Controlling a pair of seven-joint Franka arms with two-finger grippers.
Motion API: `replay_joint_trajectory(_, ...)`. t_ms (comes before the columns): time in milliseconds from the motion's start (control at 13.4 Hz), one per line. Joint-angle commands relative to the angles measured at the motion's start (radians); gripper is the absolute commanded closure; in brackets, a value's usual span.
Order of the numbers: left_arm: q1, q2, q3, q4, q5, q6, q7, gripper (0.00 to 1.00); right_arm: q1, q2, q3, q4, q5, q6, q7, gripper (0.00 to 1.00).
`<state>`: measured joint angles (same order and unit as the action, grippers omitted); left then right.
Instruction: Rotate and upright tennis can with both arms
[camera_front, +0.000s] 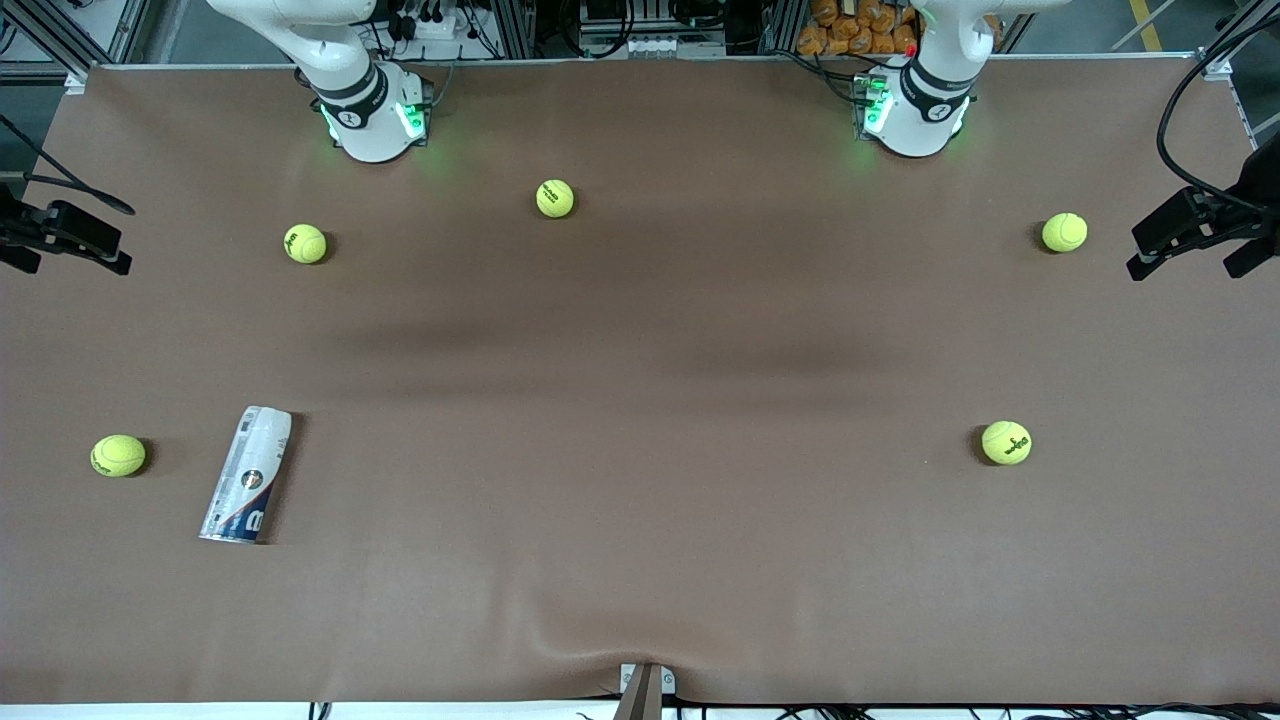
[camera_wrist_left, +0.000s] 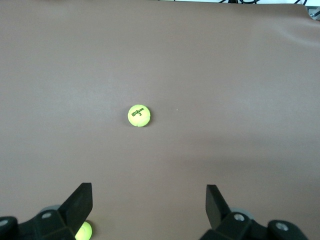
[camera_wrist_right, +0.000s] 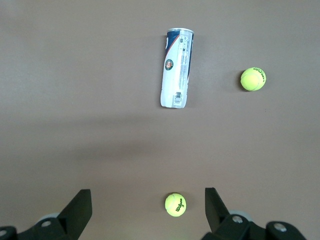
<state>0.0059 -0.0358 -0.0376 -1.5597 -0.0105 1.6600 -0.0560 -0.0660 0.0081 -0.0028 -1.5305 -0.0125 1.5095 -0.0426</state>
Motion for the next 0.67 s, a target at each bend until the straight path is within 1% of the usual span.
replay_joint_trajectory(0, 0.005, 0.017, -0.008, 0.027, 0.003, -0.028, 0.021, 0.00, -0.018, -0.030, 0.017, -0.026, -0.018, 0.006, -0.006, 0.00)
replay_joint_trajectory(446, 0.000, 0.031, -0.008, 0.023, 0.010, -0.029, 0.028, 0.00, -0.018, -0.011, 0.015, -0.025, -0.018, 0.001, -0.008, 0.00)
replay_joint_trajectory(595, 0.000, 0.030, -0.010, 0.021, 0.010, -0.029, 0.030, 0.00, -0.026, 0.048, 0.015, -0.020, -0.017, 0.008, -0.007, 0.00)
